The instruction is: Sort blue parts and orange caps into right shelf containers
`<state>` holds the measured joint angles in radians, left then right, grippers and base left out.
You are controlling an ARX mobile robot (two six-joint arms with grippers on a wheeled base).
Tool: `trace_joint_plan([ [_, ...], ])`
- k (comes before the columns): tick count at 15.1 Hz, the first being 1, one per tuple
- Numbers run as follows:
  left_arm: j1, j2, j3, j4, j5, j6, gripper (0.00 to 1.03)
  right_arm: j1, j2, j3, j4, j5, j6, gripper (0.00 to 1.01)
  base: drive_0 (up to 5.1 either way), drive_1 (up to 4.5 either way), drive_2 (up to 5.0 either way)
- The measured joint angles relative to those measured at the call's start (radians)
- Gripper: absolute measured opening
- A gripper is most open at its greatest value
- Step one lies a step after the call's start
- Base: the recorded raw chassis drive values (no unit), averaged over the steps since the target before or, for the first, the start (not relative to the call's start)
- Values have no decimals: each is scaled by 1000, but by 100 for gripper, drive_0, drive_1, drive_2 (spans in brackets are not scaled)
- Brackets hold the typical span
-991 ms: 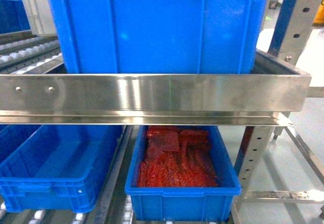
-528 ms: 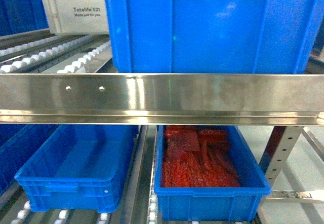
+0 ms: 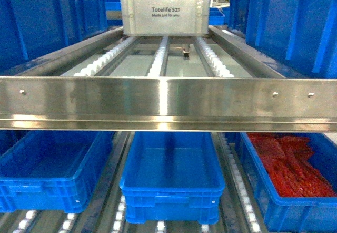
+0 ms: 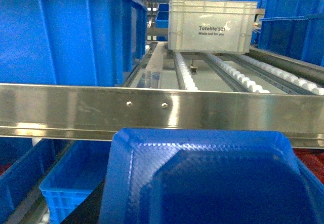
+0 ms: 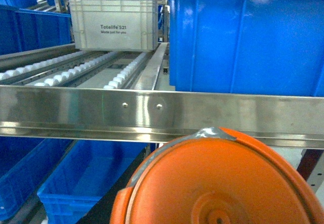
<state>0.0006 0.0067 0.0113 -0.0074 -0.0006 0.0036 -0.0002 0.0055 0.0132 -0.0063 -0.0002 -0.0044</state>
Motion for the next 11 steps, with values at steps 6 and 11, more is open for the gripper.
trace_joint_plan([
  [6,0,0,0,0,0,0,42,0,0,0,0,0,0,42,-482,163,336],
  [11,0,0,0,0,0,0,42,0,0,0,2,0,0,42,-490,155,328],
])
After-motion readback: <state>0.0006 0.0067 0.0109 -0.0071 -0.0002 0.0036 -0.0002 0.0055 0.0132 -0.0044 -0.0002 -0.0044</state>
